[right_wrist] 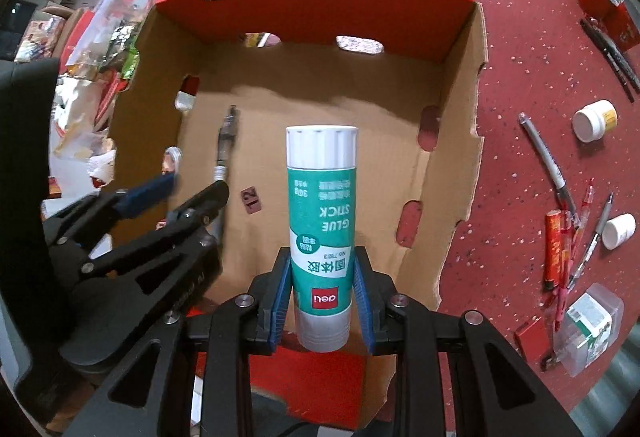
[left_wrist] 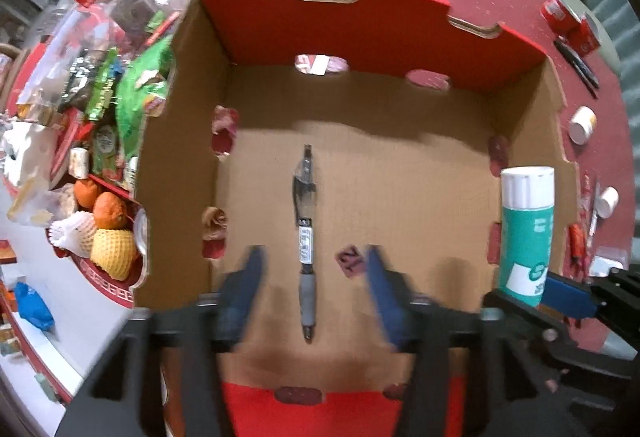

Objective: Organize rigid objects
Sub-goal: 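Open left tool to drop the pen while right tool releases the glue stick into the box, then move both tools back over the remaining items on the table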

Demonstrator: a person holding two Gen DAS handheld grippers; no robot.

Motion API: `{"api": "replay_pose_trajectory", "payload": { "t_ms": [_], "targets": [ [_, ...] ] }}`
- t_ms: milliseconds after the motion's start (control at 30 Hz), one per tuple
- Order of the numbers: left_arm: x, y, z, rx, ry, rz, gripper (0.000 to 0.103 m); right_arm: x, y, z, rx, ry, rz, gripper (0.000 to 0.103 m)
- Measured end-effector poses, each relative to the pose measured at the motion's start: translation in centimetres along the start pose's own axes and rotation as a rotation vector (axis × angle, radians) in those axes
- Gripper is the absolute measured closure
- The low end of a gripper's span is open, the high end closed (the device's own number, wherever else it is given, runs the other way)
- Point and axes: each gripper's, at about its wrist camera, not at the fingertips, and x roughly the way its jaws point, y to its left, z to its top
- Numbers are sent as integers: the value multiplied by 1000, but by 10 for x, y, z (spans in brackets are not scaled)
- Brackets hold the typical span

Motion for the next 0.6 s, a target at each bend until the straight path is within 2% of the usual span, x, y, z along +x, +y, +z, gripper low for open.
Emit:
{"api": "replay_pose_trajectory", "payload": {
  "t_ms": [33,100,133,167,200,267,400,600],
  "targets": [
    [-1,1,0,-8,-11,0,24,0,-2,0,2,-3,-3,70],
    [-6,7,0,-29,-34,-7,24,-5,-4,1,1,-17,-20,50],
    [-8,11,-1,-46,-43,-13,23,-11,-6,1,3,-37,-53,29],
    [-10,14,0,-63,-47,-27,20,-15,-10,0,4,-51,-66,13],
    [-11,17,0,-73,-40,-38,19,-21,-12,-2,8,-67,-56,8],
    [-13,19,0,-72,-13,-54,19,-37,-20,-5,32,-95,-11,6],
    [-24,9,-5,-42,-9,-55,18,-60,-41,-21,85,-133,-10,6],
    [-45,-33,-17,58,-9,-107,18,-73,-105,-81,274,-120,-13,6]
  ]
}}
